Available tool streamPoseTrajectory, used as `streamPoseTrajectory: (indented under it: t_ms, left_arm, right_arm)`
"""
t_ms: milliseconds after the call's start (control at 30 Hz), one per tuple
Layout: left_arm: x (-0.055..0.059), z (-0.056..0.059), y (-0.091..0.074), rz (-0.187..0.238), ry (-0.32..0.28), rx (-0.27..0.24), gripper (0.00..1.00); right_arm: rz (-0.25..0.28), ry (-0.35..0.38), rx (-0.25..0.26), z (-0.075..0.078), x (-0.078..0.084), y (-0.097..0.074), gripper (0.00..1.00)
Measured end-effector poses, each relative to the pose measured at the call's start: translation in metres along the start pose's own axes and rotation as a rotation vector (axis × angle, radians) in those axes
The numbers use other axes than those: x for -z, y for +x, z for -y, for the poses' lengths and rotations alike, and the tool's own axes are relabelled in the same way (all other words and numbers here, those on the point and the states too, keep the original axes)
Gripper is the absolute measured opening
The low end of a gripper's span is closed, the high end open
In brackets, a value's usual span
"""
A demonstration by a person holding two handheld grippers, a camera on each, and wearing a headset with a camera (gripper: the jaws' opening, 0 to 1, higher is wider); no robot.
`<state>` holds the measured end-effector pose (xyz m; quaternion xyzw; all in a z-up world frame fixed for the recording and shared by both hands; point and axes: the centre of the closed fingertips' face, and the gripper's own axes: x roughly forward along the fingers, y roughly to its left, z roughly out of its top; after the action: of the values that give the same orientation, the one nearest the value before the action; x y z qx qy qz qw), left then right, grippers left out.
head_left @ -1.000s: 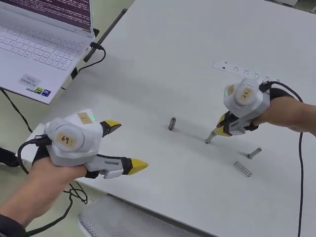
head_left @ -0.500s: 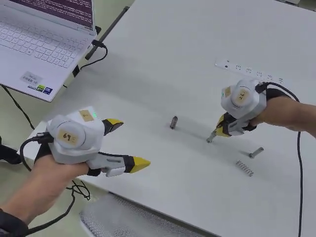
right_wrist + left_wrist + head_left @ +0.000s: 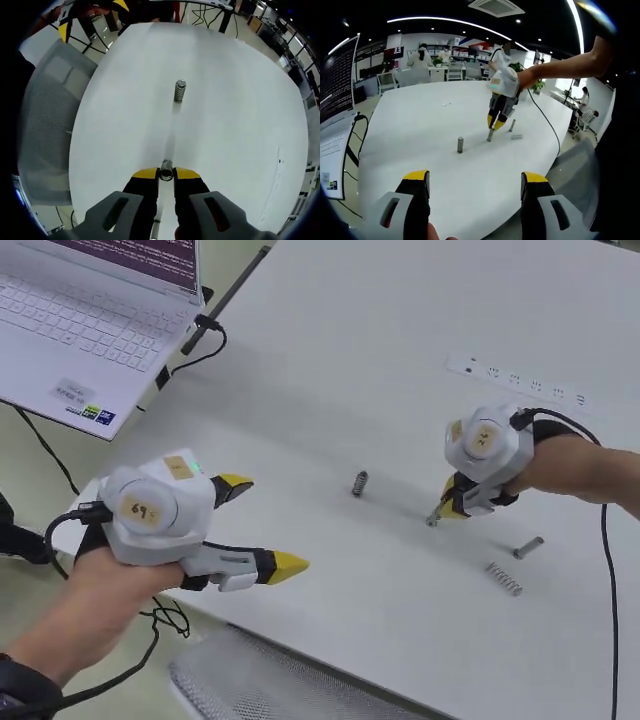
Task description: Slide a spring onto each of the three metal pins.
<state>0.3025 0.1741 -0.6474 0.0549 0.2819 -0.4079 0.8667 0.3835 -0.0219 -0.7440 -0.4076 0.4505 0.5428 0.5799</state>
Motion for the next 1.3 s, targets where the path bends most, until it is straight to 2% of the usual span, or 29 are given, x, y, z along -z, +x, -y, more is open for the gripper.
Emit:
streamPoseTrajectory:
  t_ms: [767,1000,1300]
  left_arm:
    - [-0.002,-0.004,0.000,-0.006,0.010,0.000,0.71]
    - [-0.005,-0.003,0.000,-0.002,0.019,0.002,0.71]
    - [-0.009,0.003,-0.001,0.002,0.038,0.008,0.71]
  right_arm:
    - [-0.015,-0.007,0.001,0.001,0.004,0.015,0.11]
    - [-0.009,0.012,0.022,0.002,0.009,0.007,0.19]
    - [0.026,0.059,0.084,0.005,0.015,-0.010,0.28]
